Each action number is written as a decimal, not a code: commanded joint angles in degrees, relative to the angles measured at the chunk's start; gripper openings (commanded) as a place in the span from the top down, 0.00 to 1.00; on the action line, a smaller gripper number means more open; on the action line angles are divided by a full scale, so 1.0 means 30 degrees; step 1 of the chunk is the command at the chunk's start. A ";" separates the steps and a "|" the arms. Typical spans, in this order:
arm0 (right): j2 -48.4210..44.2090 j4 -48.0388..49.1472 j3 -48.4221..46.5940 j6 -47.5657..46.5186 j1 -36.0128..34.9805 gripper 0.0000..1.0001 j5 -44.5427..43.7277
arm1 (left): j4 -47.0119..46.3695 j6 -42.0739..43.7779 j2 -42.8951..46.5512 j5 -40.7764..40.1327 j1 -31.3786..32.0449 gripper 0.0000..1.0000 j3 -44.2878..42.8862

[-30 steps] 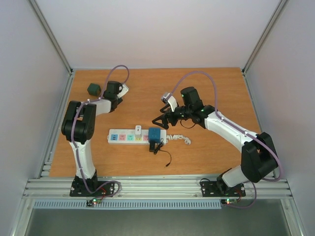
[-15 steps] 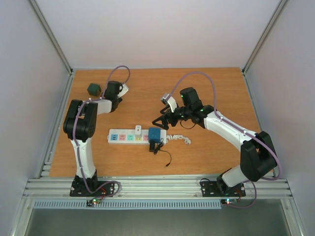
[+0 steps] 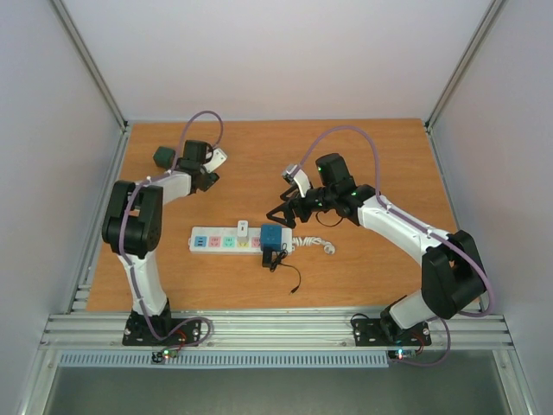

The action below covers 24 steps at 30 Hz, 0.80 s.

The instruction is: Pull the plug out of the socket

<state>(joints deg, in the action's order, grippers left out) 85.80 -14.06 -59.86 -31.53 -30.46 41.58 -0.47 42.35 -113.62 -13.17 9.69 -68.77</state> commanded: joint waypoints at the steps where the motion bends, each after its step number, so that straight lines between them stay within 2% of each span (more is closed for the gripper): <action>1: 0.0357 0.0025 -0.0226 0.0151 0.0075 0.01 0.0577 | 0.2189 -0.1097 0.1683 0.2414 -0.0126 0.19 -0.0449; 11: 0.0483 -0.1345 -0.0518 -0.1622 0.0093 0.01 0.0777 | 0.5456 -0.2370 0.5748 0.7337 -0.0155 0.01 0.0298; 24: 0.0808 -0.2779 -0.0366 -0.4093 -0.0075 0.02 0.0823 | 0.8860 -0.2085 1.0687 1.3764 -0.0155 0.00 0.2233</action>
<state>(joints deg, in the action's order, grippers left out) 87.18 -20.29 -59.92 -40.05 -30.44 43.40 22.37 35.99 -85.21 19.73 9.54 -64.62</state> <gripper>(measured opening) 0.985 0.996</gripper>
